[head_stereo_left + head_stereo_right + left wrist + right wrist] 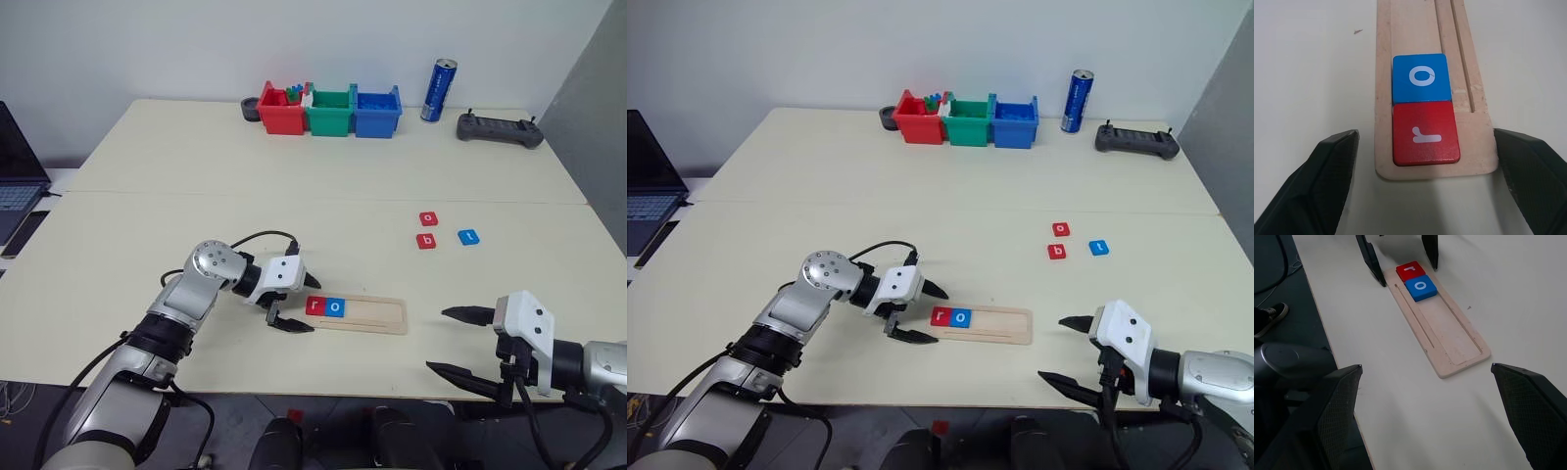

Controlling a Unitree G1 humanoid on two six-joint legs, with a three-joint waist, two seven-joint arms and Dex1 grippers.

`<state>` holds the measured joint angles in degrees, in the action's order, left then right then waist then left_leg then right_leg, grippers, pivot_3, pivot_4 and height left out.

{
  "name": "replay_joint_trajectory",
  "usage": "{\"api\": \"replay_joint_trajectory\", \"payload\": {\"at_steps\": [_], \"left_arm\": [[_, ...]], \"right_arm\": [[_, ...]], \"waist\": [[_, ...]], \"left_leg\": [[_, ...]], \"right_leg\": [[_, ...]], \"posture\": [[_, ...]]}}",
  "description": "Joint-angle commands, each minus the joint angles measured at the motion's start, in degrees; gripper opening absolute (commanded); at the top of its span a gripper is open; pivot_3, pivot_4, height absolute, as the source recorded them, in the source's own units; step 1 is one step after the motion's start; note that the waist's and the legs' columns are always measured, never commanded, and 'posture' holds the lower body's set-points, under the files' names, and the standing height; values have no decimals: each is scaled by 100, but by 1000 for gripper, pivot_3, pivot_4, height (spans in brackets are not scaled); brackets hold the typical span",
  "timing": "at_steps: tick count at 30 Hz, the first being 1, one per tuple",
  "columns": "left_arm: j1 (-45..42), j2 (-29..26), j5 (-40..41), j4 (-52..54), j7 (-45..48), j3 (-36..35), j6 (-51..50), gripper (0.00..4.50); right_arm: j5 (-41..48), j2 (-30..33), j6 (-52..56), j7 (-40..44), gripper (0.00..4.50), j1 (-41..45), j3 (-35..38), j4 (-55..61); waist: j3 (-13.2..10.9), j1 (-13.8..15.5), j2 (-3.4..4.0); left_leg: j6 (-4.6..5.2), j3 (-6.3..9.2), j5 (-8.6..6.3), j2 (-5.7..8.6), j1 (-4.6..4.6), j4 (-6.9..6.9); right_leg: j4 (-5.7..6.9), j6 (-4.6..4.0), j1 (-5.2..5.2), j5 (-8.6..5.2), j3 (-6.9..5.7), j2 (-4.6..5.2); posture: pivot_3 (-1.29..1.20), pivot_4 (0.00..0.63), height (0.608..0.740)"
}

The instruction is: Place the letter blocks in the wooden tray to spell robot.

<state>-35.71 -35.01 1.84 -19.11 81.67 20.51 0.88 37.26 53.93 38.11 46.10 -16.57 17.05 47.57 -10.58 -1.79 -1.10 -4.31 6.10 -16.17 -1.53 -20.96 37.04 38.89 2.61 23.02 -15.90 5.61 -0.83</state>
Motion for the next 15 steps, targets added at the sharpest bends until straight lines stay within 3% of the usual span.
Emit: {"api": "replay_joint_trajectory", "payload": {"at_steps": [1, 8, 15], "left_arm": [[59, -12, 88, -81, 12, -114, 235, 4473], [167, -327, 496, 138, 79, -562, 135, 4473], [588, -574, 992, 781, -179, -1137, -388, 4473]], "right_arm": [[145, -64, 12, -71, 4500, 90, 332, 86], [-70, -448, 105, -777, 4500, 617, 441, -505], [-838, -1024, 1082, -2406, 4500, 1764, -98, -1403]], "waist": [[-1, -1, -1], [-6, -34, -9], [-6, -49, -8]], "left_leg": [[0, 0, 0, 0, 0, 0], [0, 0, 0, -5, -1, 0], [0, 0, 1, -6, -4, -1]], "right_leg": [[0, 0, 0, 0, 0, 0], [6, -6, 6, 3, 0, -4], [9, -10, 12, 6, 0, -4]], "posture": [[0, 150, 740], [0, 150, 740], [0, 150, 740]]}}
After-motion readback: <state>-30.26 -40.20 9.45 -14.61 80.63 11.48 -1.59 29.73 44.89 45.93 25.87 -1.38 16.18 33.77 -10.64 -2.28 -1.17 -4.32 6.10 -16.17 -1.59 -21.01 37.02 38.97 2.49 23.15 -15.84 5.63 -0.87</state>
